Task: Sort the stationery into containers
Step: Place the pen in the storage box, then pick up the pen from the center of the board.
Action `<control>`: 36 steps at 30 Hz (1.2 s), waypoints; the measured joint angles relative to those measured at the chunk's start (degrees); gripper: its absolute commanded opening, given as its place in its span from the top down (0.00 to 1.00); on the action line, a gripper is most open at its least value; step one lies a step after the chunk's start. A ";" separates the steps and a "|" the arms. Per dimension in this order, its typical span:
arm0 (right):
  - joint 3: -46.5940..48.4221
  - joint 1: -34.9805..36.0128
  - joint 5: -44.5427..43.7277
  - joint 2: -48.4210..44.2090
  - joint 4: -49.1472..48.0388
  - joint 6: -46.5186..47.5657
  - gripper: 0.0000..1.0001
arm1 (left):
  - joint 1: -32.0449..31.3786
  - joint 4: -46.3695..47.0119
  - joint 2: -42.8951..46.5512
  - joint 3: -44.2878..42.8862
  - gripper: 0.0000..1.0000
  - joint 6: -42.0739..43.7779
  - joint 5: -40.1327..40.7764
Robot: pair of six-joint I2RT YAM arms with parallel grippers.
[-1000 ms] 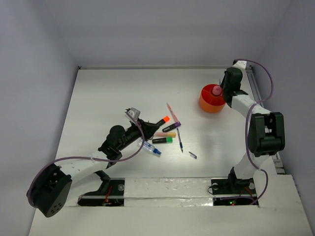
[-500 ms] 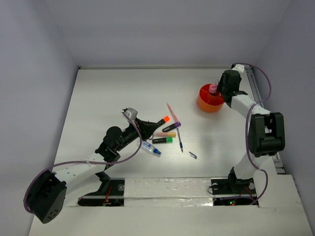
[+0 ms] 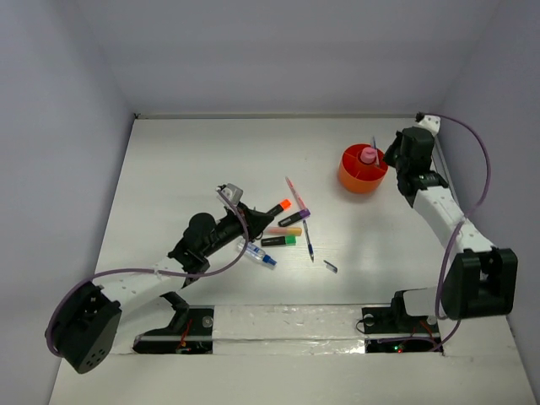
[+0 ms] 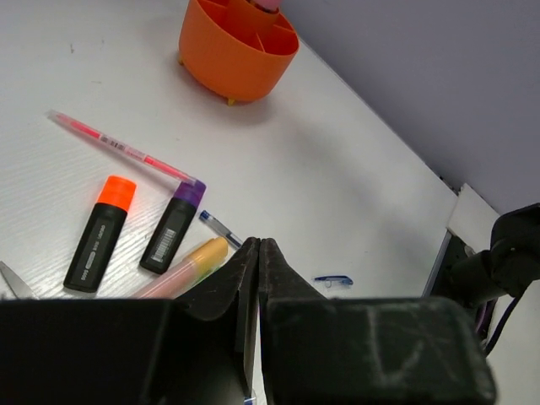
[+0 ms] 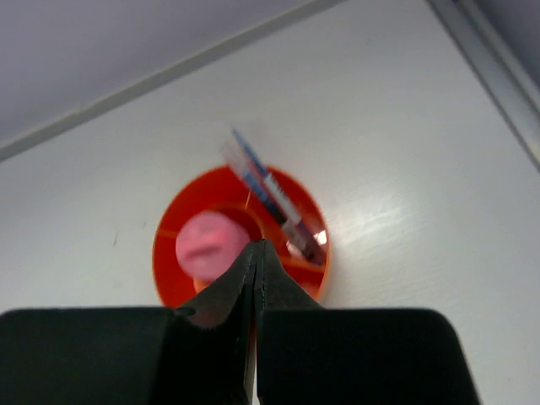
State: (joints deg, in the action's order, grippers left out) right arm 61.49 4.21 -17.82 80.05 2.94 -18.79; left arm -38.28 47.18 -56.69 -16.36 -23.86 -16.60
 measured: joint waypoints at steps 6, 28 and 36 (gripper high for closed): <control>-11.39 6.43 10.38 -8.48 0.44 -4.15 1.00 | -1.62 -0.35 -5.18 -1.68 1.00 0.02 -0.85; -21.00 35.95 21.59 0.44 9.11 -9.11 0.59 | -3.41 -1.07 -8.04 -4.79 1.00 0.02 0.24; -14.86 36.37 15.17 3.43 12.50 -7.17 0.63 | -3.41 -2.45 -7.43 -4.79 1.00 0.72 1.75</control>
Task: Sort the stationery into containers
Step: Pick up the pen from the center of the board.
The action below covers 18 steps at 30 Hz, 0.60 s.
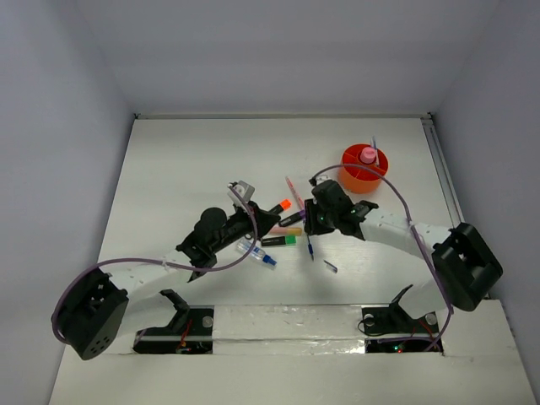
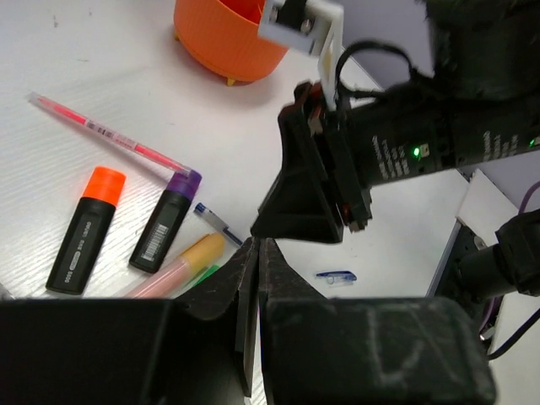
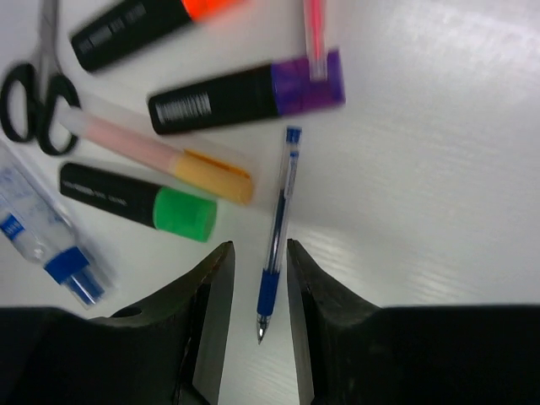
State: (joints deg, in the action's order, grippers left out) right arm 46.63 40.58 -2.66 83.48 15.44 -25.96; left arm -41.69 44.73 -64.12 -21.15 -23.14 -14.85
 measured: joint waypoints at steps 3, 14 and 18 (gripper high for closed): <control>5.14 0.00 -2.91 0.07 1.81 1.77 0.62 | 0.00 -0.94 1.73 0.00 1.00 0.57 1.22; 44.96 -3.54 -4.92 26.86 9.70 14.53 0.45 | 0.00 -5.75 12.20 0.70 0.99 3.30 9.40; 55.06 -6.36 -4.42 37.09 15.54 17.59 0.45 | 0.00 -7.15 18.14 2.32 0.96 3.76 12.20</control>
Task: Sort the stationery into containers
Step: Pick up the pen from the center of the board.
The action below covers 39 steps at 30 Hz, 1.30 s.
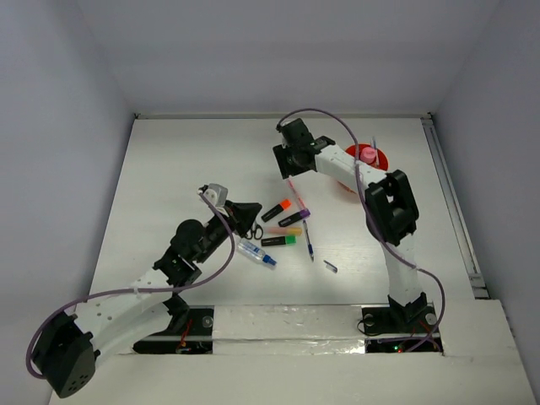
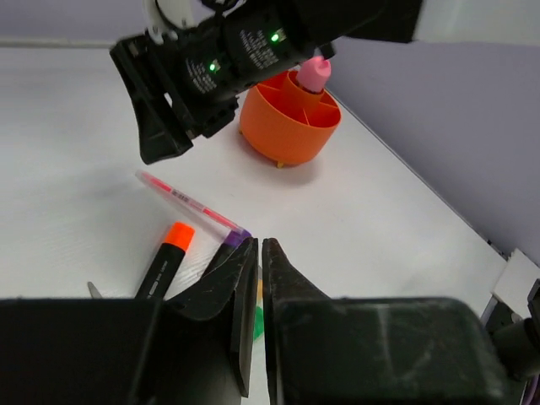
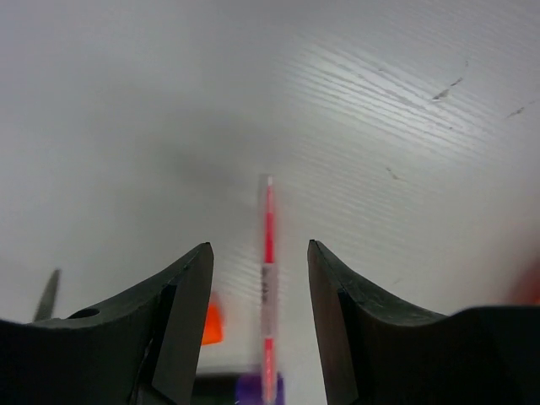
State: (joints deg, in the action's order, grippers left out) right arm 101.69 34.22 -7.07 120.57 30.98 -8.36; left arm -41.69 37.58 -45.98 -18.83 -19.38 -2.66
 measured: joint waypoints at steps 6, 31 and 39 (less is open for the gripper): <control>8.15 -2.43 1.05 9.16 6.40 2.86 0.46 | 0.00 -0.37 1.88 0.57 0.94 0.04 2.43; 11.19 -3.48 4.96 13.51 8.22 5.73 0.96 | 0.00 -0.98 -1.95 0.57 0.94 0.02 2.75; 10.47 -3.61 3.50 10.58 6.82 6.71 1.00 | 0.00 -0.90 -3.69 0.57 0.94 0.02 2.75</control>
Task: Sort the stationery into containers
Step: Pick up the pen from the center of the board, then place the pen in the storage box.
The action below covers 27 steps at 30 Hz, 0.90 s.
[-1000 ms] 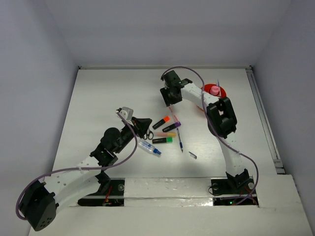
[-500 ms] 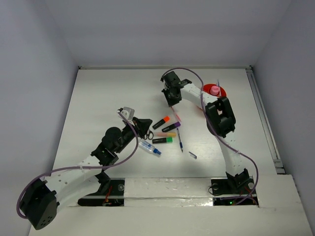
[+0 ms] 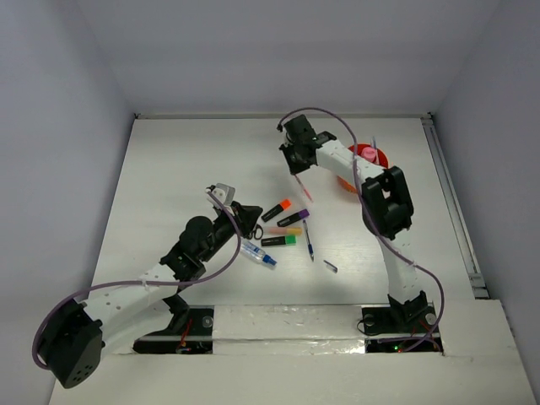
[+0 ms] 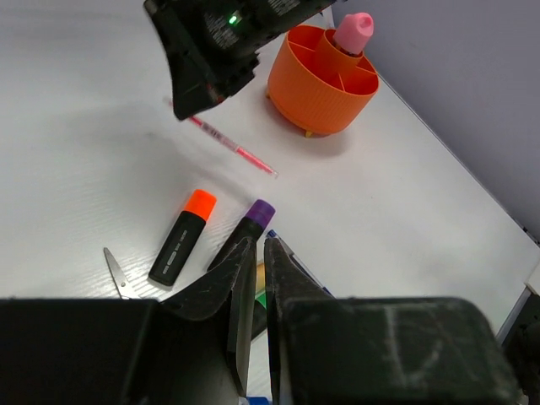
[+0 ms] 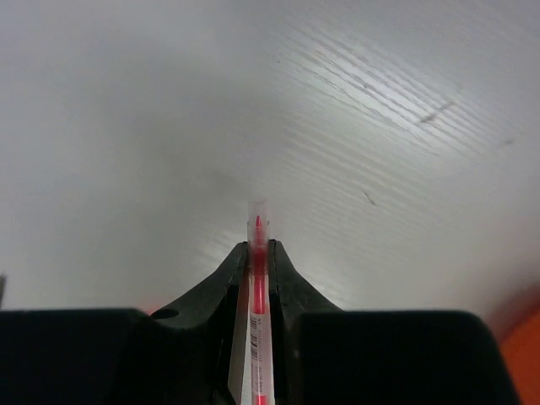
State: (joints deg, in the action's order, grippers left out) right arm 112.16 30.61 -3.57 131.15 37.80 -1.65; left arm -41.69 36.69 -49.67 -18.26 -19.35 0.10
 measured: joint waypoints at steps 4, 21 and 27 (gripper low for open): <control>-8.50 -0.92 -1.64 -11.15 -7.02 -0.07 1.00 | 0.00 0.37 -0.35 0.00 0.94 0.00 0.00; -40.68 -30.21 -10.67 -43.28 -47.04 -13.62 1.00 | 0.00 0.76 -1.92 0.00 0.94 -0.02 -1.86; -40.72 -31.19 -12.00 -38.53 -49.79 -12.87 1.00 | 0.00 0.76 -1.27 0.00 0.94 -0.02 -1.99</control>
State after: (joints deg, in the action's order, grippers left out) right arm 71.44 -0.58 -15.57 92.62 -11.99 -14.52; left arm -41.69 37.45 -50.94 -18.26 -19.38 -1.89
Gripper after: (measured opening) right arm 0.168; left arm 0.061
